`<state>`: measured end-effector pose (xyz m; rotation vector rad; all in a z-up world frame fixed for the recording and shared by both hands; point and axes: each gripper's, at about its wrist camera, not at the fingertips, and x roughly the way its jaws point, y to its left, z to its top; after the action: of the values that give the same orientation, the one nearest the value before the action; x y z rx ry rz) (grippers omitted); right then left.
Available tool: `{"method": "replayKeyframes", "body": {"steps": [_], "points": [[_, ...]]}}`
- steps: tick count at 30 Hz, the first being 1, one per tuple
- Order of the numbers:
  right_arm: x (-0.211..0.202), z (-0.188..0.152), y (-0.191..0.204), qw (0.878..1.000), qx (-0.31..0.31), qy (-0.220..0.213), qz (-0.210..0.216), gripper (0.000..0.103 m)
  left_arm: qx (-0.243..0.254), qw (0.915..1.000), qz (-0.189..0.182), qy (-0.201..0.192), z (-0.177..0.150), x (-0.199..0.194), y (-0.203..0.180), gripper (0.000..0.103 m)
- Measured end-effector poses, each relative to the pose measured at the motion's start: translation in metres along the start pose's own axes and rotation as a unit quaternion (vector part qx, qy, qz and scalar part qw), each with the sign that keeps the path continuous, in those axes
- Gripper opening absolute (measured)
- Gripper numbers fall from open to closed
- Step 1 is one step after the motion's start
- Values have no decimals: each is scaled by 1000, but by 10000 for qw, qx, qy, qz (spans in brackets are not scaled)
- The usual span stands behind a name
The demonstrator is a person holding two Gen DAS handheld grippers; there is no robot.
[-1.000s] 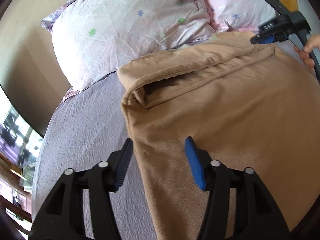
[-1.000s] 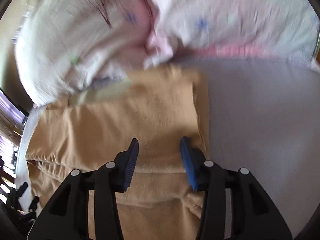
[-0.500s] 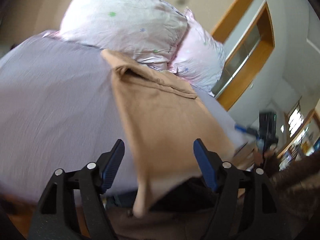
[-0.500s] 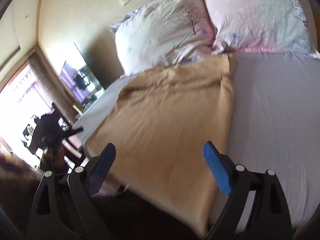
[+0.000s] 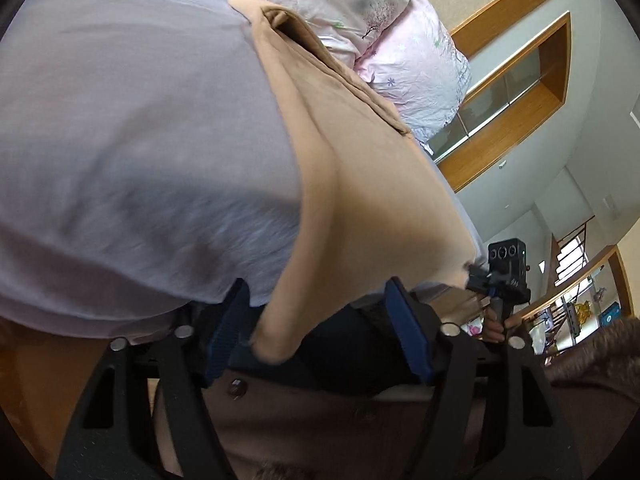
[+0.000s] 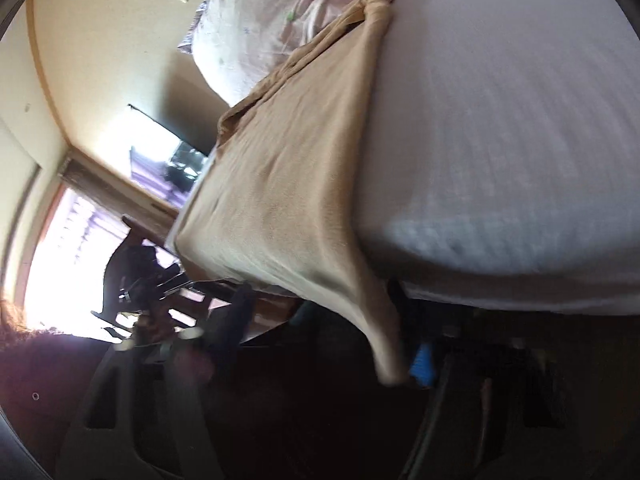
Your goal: Fold small clothes
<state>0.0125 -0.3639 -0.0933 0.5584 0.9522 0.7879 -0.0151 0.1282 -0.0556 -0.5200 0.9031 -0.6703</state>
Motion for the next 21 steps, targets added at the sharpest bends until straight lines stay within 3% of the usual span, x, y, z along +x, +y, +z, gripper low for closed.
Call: {"method": "replayKeyframes", "body": {"steps": [1, 2, 3, 6, 8, 11, 15, 18, 21], "points": [[2, -3, 4, 9999, -84, 53, 54, 11, -83, 10000, -39, 8, 1, 4, 1, 46], [1, -5, 7, 9998, -161, 48, 107, 8, -193, 9998, -90, 21, 0, 6, 3, 19], [-3, -9, 12, 9995, -251, 15, 166, 7, -362, 9991, -195, 74, 0, 8, 7, 7], [-17, -1, 34, 9977, -523, -234, 353, 7, -626, 9967, -508, 42, -1, -4, 9, 4], [-30, 15, 57, 9937, -853, -516, 508, 7, -509, 9964, -671, -64, 3, -20, -4, 4], [-41, 56, 91, 9828, -1425, -1000, 613, 7, -11, 9957, -771, -514, 33, -50, -36, 4], [-41, 143, 126, 9613, -1969, -1841, 577, 7, 559, 9899, -563, -1171, 118, -62, -66, 4], [-26, 208, 122, 9551, -1796, -2332, 335, 7, 294, 9868, -284, -1569, 190, -47, -57, 4], [13, 279, 92, 9616, -1201, -2455, -235, 7, -159, 9867, 126, -1615, 256, -6, -32, 4]]}}
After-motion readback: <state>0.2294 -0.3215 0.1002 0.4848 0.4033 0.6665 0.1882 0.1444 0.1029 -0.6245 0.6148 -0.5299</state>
